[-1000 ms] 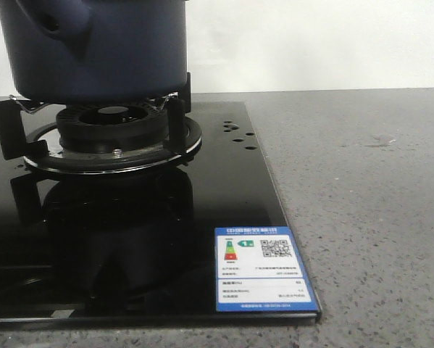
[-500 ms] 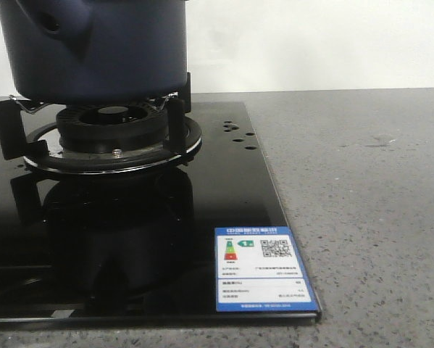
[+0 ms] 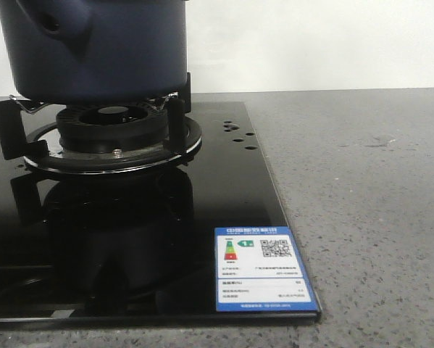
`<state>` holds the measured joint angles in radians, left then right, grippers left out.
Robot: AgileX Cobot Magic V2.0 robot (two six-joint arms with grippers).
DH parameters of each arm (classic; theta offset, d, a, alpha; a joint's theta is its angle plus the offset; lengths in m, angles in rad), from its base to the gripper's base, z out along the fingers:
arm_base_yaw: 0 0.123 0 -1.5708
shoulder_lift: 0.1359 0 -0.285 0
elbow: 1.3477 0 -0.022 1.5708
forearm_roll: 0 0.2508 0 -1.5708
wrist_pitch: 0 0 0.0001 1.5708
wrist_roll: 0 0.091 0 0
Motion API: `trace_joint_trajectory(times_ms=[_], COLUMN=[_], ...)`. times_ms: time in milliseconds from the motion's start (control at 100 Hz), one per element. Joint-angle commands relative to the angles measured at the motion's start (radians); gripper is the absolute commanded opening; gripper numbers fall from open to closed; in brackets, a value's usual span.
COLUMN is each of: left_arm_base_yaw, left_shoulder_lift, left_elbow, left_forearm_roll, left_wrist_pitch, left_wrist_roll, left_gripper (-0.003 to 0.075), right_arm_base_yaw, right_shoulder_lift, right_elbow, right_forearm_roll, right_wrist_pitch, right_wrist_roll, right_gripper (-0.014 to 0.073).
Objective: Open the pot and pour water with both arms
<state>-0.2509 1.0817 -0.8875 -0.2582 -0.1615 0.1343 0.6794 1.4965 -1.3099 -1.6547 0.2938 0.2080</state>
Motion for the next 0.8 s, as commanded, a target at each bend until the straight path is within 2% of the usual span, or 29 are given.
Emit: trace_joint_trajectory(times_ms=[0,150,380,470,650,790], left_arm_base_yaw=[0.004,0.004,0.004,0.004,0.004,0.004], left_shoulder_lift=[-0.026,-0.026,-0.026,-0.026,-0.026,-0.026], left_elbow=[-0.041,-0.041,-0.041,-0.041,-0.041,-0.041], left_forearm_roll=[0.006,0.006,0.006,0.006,0.006,0.006], left_wrist_pitch=[-0.103,-0.103,-0.103,-0.103,-0.103,-0.103], left_wrist_roll=[0.001,0.001,0.001,0.001,0.001,0.001], left_gripper=[0.0379,0.0379,0.0379,0.0379,0.0379,0.0379], right_arm_base_yaw=[0.005,0.005,-0.052,-0.099,-0.214,-0.331], right_shoulder_lift=[-0.042,-0.064,-0.14,-0.183,-0.273,-0.34], right_elbow=[-0.038,-0.038,0.028,0.09,0.25,0.387], right_forearm_roll=[-0.014,0.047,0.049,0.049,0.043,-0.018], right_wrist_pitch=[0.049,0.081,0.116,0.108,0.066,-0.044], right_wrist_roll=[0.13,0.378,0.745,0.88,1.044,1.209], right_gripper=[0.0331,0.0331,0.0331,0.0331,0.0331,0.0331])
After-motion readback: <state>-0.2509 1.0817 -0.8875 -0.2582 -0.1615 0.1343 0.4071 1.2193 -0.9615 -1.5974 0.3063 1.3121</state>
